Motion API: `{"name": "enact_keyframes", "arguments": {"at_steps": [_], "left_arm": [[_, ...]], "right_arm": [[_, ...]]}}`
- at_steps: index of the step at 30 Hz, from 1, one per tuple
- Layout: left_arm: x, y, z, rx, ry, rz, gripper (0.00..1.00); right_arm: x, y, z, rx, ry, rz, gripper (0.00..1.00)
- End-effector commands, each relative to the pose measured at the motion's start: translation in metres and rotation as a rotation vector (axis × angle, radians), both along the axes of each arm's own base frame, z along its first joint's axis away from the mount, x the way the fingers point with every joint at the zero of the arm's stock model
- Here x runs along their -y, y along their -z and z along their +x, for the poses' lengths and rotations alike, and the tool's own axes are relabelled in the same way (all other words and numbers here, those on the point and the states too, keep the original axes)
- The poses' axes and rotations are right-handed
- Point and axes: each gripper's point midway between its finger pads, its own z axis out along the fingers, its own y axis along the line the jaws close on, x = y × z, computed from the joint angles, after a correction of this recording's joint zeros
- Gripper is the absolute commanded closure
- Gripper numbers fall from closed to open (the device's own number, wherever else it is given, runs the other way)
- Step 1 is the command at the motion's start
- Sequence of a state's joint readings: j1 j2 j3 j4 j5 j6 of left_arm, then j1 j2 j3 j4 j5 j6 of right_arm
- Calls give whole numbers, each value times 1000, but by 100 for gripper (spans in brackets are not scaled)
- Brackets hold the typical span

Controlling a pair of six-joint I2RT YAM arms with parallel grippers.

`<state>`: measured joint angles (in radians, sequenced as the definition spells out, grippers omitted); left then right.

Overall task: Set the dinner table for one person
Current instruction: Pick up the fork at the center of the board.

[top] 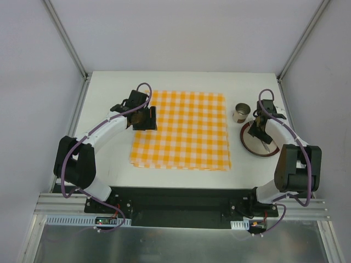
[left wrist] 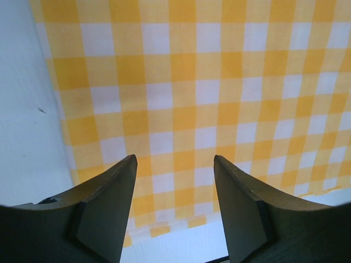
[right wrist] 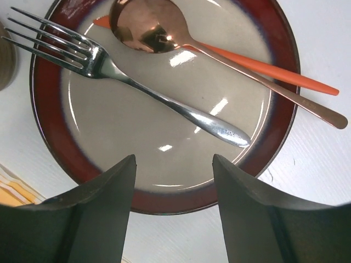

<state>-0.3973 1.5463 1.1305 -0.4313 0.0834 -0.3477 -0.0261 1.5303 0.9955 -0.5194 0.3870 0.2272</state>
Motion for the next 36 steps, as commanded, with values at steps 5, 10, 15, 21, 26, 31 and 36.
{"name": "enact_keyframes", "arguments": {"at_steps": [5, 10, 15, 21, 26, 31, 36], "left_arm": [[3, 1, 1, -18, 10, -20, 42], [3, 1, 3, -16, 9, -19, 42], [3, -4, 6, 4, 13, -21, 42], [3, -6, 8, 14, 15, -16, 43], [3, -5, 8, 11, 16, -17, 43], [4, -6, 8, 13, 18, -21, 42], [3, -8, 7, 20, 18, -18, 42]], "right_arm": [[-2, -9, -9, 72, 40, 26, 39], [0, -7, -12, 45, 36, 14, 39], [1, 2, -16, -21, 39, 9, 39], [-4, 13, -19, -60, 21, 38, 43], [-1, 11, -21, -53, 34, 21, 46], [4, 7, -17, -49, 58, 1, 45], [10, 9, -13, -63, 77, -5, 44]]}}
